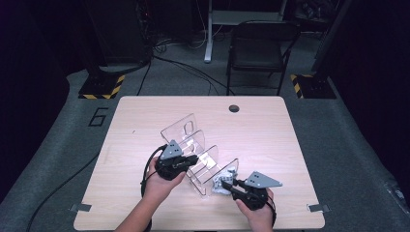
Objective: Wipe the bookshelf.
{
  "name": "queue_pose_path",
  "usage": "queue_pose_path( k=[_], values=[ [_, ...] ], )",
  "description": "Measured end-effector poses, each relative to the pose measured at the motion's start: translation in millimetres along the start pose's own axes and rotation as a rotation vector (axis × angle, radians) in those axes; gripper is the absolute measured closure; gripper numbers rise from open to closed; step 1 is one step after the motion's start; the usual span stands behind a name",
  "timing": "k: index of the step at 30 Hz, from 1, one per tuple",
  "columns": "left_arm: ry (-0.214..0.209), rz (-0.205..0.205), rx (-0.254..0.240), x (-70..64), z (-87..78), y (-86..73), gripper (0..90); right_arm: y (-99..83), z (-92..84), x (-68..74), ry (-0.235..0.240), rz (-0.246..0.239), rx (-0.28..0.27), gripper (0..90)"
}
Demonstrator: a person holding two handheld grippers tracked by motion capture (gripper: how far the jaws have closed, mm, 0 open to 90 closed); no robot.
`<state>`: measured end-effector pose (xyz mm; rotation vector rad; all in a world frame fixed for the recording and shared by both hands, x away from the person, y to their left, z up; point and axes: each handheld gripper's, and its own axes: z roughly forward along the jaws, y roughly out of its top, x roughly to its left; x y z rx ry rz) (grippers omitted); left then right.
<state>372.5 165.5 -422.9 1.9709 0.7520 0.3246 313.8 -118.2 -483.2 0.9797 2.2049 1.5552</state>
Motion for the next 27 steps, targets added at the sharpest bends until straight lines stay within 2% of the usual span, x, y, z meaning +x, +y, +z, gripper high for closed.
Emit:
queue_pose_path(
  k=[2, 3, 4, 5, 6, 8, 10, 11, 15, 18, 20, 23, 24, 26, 27],
  values=[
    [0.002, 0.004, 0.001, 0.5, 0.0, 0.1, 85.7, -13.2, 14.4, -1.4, 0.003, -0.001, 0.085, 72.9],
    [0.001, 0.004, 0.002, 0.6, 0.1, 0.1, 85.7, -15.6, 16.5, -1.4, 0.0, 0.006, 0.097, 73.0],
    [0.001, 0.004, 0.001, 0.6, 0.2, 0.1, 85.6, -16.0, 16.2, -2.7, 0.009, -0.009, 0.107, 72.9],
    [0.0, 0.009, 0.002, 0.9, 0.3, 0.1, 85.6, -12.1, 14.7, -1.1, 0.001, -0.009, 0.108, 72.9],
    [-0.007, 0.006, 0.004, 1.2, 0.8, 0.3, 85.5, -8.7, 13.1, 0.4, -0.008, -0.008, 0.088, 72.9],
    [-0.002, 0.016, 0.024, 0.6, 3.1, 0.2, 85.0, 3.2, 3.1, 3.5, 0.002, -0.009, 0.03, 72.8],
    [0.011, 0.056, 0.04, -3.0, 3.3, 0.4, 85.6, 18.8, -7.8, 6.6, 0.013, -0.014, -0.014, 72.6],
    [0.02, 0.07, 0.03, -4.9, 3.5, -0.7, 85.8, 23.4, -10.1, 7.3, 0.02, 0.004, -0.013, 72.5],
    [0.034, 0.056, 0.023, -4.4, 2.3, -2.2, 85.9, 38.7, -7.5, 2.4, 0.043, 0.006, 0.043, 72.6],
    [0.04, 0.05, 0.022, -5.2, 2.4, -2.2, 86.0, 33.0, -6.2, 1.2, 0.039, 0.002, 0.018, 72.6],
    [0.041, 0.048, 0.023, -5.3, 2.6, -2.0, 86.0, 19.2, -2.4, -0.6, 0.025, -0.006, -0.001, 72.6],
    [0.044, 0.044, 0.019, -5.5, 2.6, -2.4, 86.0, 0.7, 11.2, -4.4, 0.025, 0.009, 0.076, 72.6],
    [0.044, 0.043, 0.019, -5.5, 2.7, -2.4, 86.0, -2.8, 13.5, -5.3, 0.025, 0.019, 0.087, 72.6],
    [0.044, 0.044, 0.019, -5.5, 2.8, -2.4, 86.1, -0.1, 12.5, -4.6, 0.023, 0.022, 0.1, 72.5],
    [0.042, 0.043, 0.018, -5.4, 2.8, -2.4, 86.0, 5.1, 9.1, -3.7, 0.02, 0.001, 0.089, 72.5]
  ],
)
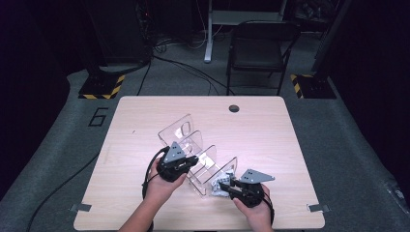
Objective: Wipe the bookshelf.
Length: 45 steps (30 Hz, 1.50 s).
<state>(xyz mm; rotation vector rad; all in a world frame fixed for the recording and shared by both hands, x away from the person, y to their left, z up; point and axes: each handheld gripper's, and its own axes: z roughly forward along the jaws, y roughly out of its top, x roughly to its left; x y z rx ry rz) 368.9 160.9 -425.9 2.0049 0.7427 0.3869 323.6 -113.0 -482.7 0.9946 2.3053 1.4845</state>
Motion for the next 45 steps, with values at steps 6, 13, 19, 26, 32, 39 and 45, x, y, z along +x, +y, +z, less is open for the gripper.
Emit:
queue_pose_path(
  k=[6, 13, 19, 26, 32, 39, 45],
  values=[
    [0.001, -0.009, -0.003, 0.3, 0.2, -0.3, 86.0, 25.8, -24.1, 11.2, 0.003, -0.036, -0.162, 72.4],
    [-0.004, -0.014, 0.002, 1.1, -0.4, -0.3, 85.8, -10.6, 10.0, -2.4, 0.009, 0.013, 0.027, 72.5],
    [-0.002, -0.013, -0.004, 1.0, -0.3, -0.7, 85.7, 2.7, -0.7, 2.0, 0.01, 0.015, -0.023, 72.2],
    [0.0, -0.018, -0.009, 0.5, 0.1, -1.0, 85.7, 9.4, -8.5, 5.4, 0.031, -0.001, -0.104, 71.9],
    [0.0, -0.022, -0.008, 0.3, 0.4, -0.9, 85.6, -19.8, 21.2, -4.4, 0.016, 0.005, 0.119, 72.0],
    [-0.002, -0.024, -0.016, 0.5, 0.7, -1.8, 85.4, 0.3, 3.6, 10.8, 0.042, 0.02, -0.011, 71.9],
    [-0.006, -0.025, -0.013, 1.0, 0.9, -1.8, 85.4, 14.5, -7.3, 29.6, 0.066, -0.085, -0.102, 72.0]
  ],
)
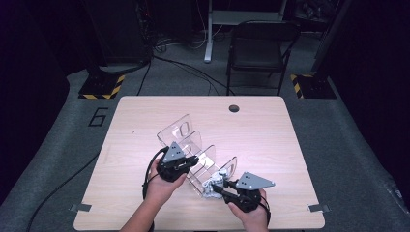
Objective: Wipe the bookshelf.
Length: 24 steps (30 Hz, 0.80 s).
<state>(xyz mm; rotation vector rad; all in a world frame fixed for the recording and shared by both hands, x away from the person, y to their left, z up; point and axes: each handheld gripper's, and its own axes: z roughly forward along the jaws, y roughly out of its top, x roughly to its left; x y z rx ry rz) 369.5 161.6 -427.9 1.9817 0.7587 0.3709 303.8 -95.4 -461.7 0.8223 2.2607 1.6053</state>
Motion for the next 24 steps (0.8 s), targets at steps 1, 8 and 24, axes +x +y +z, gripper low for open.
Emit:
queue_pose_path(
  k=[1, 8, 24],
  values=[
    [0.001, 0.0, 0.002, 0.0, 0.0, 0.2, 85.4, -3.7, 2.1, -1.3, 0.005, -0.006, 0.016, 72.1],
    [0.002, 0.005, 0.006, 0.0, 0.1, 0.5, 85.5, -35.9, 26.3, -19.6, 0.004, 0.063, 0.226, 72.3],
    [0.001, 0.002, 0.007, 0.1, 0.4, 0.3, 85.5, -19.2, 16.1, -3.3, 0.015, 0.056, 0.105, 72.3]
  ],
)
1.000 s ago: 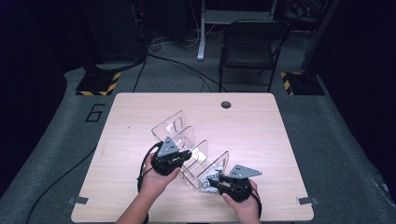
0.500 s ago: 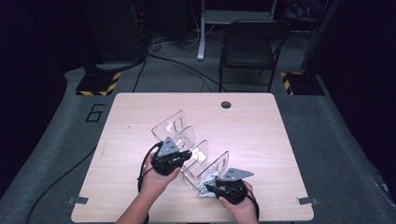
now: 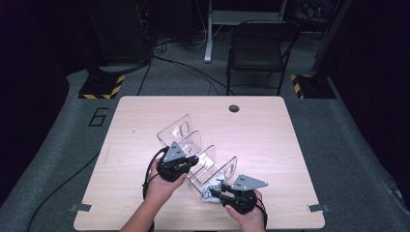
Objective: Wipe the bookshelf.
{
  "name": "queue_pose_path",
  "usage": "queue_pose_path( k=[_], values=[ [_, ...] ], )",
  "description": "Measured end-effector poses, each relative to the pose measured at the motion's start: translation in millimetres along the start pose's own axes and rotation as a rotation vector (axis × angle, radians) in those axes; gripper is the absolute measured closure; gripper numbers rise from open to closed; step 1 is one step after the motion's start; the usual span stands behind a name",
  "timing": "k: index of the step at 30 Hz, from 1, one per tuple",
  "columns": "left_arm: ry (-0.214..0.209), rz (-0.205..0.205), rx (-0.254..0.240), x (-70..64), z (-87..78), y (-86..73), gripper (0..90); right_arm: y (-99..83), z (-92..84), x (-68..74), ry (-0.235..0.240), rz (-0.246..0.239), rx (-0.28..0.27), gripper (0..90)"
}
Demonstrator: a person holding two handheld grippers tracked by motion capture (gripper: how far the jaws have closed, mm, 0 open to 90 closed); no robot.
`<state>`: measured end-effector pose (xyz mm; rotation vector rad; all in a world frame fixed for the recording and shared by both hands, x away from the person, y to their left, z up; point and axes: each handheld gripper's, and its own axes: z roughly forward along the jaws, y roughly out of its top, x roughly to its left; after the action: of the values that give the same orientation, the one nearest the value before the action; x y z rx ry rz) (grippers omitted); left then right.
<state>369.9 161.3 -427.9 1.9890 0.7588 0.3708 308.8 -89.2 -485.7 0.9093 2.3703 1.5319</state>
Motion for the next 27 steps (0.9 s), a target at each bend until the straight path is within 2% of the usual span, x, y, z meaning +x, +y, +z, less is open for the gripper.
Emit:
queue_pose_path(
  k=[2, 4, 7, 8, 9, 10, 13, 14, 15, 17, 19, 20, 23, 24, 26, 27],
  values=[
    [0.001, -0.001, 0.001, -0.1, 0.0, 0.1, 85.5, -7.8, 8.4, -6.2, -0.006, -0.001, 0.077, 72.3],
    [0.003, -0.003, -0.002, 0.0, 0.2, 0.1, 85.4, -14.3, 15.3, -10.8, -0.002, 0.018, 0.132, 72.3],
    [0.0, -0.007, 0.0, 0.4, 0.2, 0.1, 85.3, -14.2, 17.4, -13.0, -0.004, 0.019, 0.155, 72.3],
    [0.0, -0.007, 0.0, 0.4, 0.3, 0.1, 85.3, -12.3, 16.8, -12.1, -0.02, -0.008, 0.152, 72.3],
    [0.001, -0.008, -0.003, 0.5, 0.4, 0.0, 85.3, -9.5, 14.0, -8.6, -0.034, -0.009, 0.139, 72.2],
    [0.0, -0.007, -0.003, 0.6, 0.4, -0.1, 85.3, -5.3, 9.3, -5.2, -0.035, -0.011, 0.097, 72.2],
    [0.0, -0.01, -0.005, 0.4, 0.6, -0.1, 85.3, 11.8, -11.2, 5.7, -0.009, -0.015, -0.083, 72.0],
    [-0.003, -0.008, -0.001, 0.4, 0.5, -0.1, 85.2, 14.7, -15.0, 8.7, -0.004, 0.0, -0.107, 72.0],
    [-0.002, -0.012, -0.004, 0.4, 0.6, -0.1, 85.2, 17.6, -15.9, 9.5, -0.005, -0.023, -0.129, 71.9],
    [-0.003, -0.01, -0.001, 0.9, 0.5, 0.1, 85.2, 14.4, -13.0, 6.8, 0.014, -0.037, -0.109, 72.2],
    [-0.004, -0.01, -0.001, 0.9, 0.6, 0.1, 85.2, 5.5, -5.5, 0.6, 0.029, 0.004, -0.062, 72.3],
    [-0.004, -0.01, -0.001, 0.8, 0.7, 0.2, 85.2, -0.2, 1.5, -2.9, 0.024, 0.03, 0.002, 72.3],
    [-0.002, -0.011, 0.004, 0.8, 0.6, 0.5, 85.2, -11.1, 14.8, -12.5, 0.009, -0.011, 0.133, 72.5],
    [0.004, -0.01, 0.006, 0.8, 0.6, 0.5, 85.2, -12.8, 17.1, -15.8, 0.0, -0.011, 0.157, 72.6],
    [0.008, -0.015, 0.008, 0.9, 0.3, 0.5, 84.9, -11.4, 16.9, -22.4, 0.0, 0.001, 0.158, 72.6],
    [0.011, -0.008, 0.004, 1.1, 0.4, 0.1, 84.8, -11.0, 16.1, -23.8, -0.019, -0.001, 0.161, 72.6]
  ],
)
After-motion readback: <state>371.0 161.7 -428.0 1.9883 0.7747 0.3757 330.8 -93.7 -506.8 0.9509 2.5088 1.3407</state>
